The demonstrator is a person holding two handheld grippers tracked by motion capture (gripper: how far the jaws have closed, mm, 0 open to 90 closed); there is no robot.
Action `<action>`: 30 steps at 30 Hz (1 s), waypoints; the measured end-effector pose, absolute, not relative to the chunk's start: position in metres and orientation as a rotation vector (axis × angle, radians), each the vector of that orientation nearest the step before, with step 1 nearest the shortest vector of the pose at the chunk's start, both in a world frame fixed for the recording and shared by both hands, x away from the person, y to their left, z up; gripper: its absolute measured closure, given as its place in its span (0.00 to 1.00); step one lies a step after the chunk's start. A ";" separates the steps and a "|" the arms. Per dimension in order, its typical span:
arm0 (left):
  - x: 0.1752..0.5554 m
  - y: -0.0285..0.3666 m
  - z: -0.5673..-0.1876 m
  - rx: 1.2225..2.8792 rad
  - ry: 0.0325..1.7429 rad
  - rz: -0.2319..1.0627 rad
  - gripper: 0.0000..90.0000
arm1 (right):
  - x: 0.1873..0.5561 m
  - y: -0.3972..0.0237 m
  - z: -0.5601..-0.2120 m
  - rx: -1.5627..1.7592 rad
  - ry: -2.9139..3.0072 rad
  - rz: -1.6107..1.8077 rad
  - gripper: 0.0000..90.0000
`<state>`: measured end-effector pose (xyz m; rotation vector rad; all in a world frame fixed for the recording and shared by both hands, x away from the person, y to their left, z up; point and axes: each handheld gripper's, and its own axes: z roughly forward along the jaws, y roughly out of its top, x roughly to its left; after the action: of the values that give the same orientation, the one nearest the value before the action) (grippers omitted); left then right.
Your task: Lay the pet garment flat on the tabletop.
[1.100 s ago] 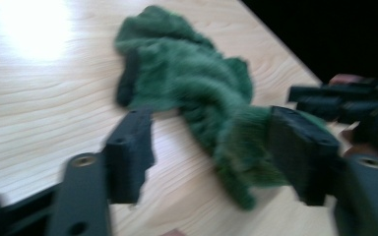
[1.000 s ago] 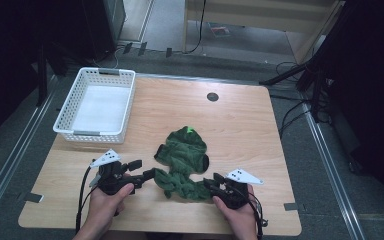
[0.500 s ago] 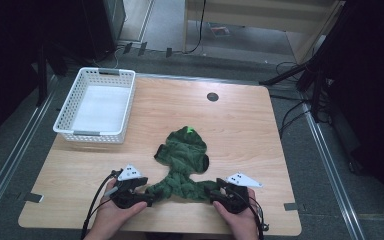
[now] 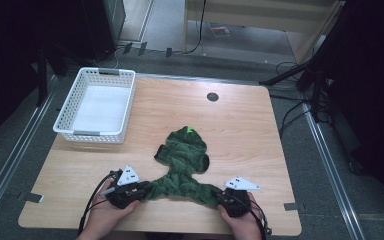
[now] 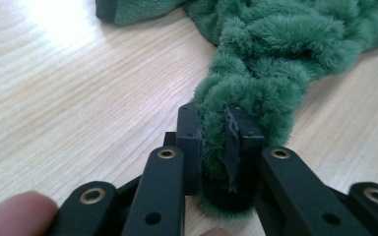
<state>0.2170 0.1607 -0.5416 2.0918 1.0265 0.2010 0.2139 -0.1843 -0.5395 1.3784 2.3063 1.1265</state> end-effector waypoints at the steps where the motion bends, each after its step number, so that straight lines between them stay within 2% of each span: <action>1: 0.218 0.162 -0.542 2.079 1.021 0.175 0.78 | 0.214 -0.186 -0.538 1.380 2.315 1.163 0.93; 2: 0.219 0.165 -0.542 2.045 1.015 0.133 0.66 | 0.215 -0.186 -0.532 1.345 2.319 1.251 0.79; 3: 0.221 0.168 -0.541 2.016 1.018 0.101 0.66 | 0.215 -0.186 -0.532 1.345 2.319 1.251 0.79; 4: 0.224 0.171 -0.540 1.969 1.032 0.068 0.60 | 0.217 -0.186 -0.528 1.334 2.308 1.289 0.74; 5: 0.229 0.175 -0.538 1.919 1.050 0.047 0.55 | 0.227 -0.185 -0.516 1.308 2.273 1.357 0.65; 7: 0.239 0.180 -0.536 1.864 1.074 0.041 0.52 | 0.239 -0.182 -0.509 1.295 2.239 1.351 0.62; 8: 0.247 0.181 -0.533 1.838 1.101 0.063 0.52 | 0.239 -0.182 -0.509 1.295 2.239 1.351 0.62; 10: 0.261 0.181 -0.530 1.797 1.145 0.086 0.50 | 0.259 -0.178 -0.504 1.305 2.210 1.327 0.61; 11: 0.271 0.180 -0.528 1.772 1.176 0.101 0.49 | 0.281 -0.175 -0.502 1.320 2.185 1.307 0.59; 13: 0.286 0.177 -0.526 1.748 1.214 0.131 0.49 | 0.289 -0.173 -0.503 1.336 2.173 1.302 0.58; 14: 0.296 0.173 -0.524 1.741 1.233 0.147 0.48 | 0.316 -0.170 -0.508 1.397 2.162 1.281 0.58; 16: 0.313 0.164 -0.523 1.744 1.266 0.162 0.48 | 0.324 -0.169 -0.511 1.413 2.157 1.265 0.57; 18: 0.326 0.157 -0.523 1.758 1.272 0.162 0.47 | 0.351 -0.165 -0.521 1.481 2.177 1.228 0.56; 23: 0.355 0.140 -0.528 1.760 1.303 0.190 0.49 | 0.372 -0.159 -0.532 1.528 2.214 1.255 0.56; 29: 0.377 0.124 -0.535 1.788 1.321 0.169 0.50 | 0.378 -0.150 -0.537 1.521 2.255 1.264 0.58; 30: 0.379 0.121 -0.536 1.798 1.325 0.181 0.51 | 0.378 -0.146 -0.539 1.509 2.270 1.255 0.63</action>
<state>0.3790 0.1212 -0.5365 1.7979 1.3246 0.1812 0.3785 -0.1457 -0.5391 1.5087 2.2704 1.2548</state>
